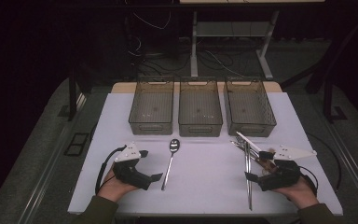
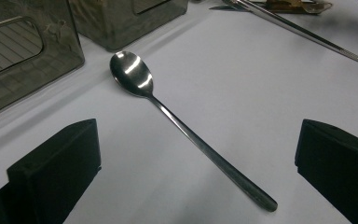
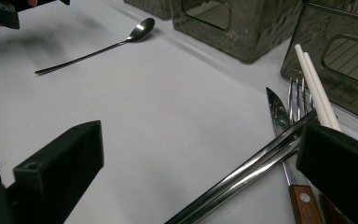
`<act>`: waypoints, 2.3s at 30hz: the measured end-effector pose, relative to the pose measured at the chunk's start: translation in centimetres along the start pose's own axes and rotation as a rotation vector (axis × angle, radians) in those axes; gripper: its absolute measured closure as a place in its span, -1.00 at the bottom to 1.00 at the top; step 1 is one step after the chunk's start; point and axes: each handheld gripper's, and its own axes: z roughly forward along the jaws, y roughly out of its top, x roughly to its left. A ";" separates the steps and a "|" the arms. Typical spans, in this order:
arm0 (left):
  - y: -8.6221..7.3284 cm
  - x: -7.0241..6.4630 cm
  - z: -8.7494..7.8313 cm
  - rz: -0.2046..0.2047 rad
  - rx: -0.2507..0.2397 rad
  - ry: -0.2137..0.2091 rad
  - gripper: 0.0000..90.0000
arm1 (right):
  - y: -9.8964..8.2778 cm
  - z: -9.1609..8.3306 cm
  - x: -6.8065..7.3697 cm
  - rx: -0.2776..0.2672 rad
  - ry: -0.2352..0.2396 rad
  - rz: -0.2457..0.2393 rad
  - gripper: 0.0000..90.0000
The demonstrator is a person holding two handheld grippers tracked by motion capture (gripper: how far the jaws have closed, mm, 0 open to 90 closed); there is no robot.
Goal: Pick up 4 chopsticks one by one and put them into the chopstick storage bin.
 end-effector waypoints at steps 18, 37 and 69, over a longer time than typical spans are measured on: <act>-0.3 -0.3 -0.1 -0.006 -0.005 0.001 -1.00 | 0.3 -0.3 0.3 0.044 0.022 -0.009 -0.98; -0.3 -0.2 -0.2 -0.010 -0.007 -0.007 -1.00 | 0.4 -1.0 -0.6 0.063 0.001 -0.006 -0.98; -0.3 -0.2 -0.3 -0.011 -0.013 -0.012 -1.00 | 0.0 -2.9 -3.4 0.101 -0.007 0.018 -0.30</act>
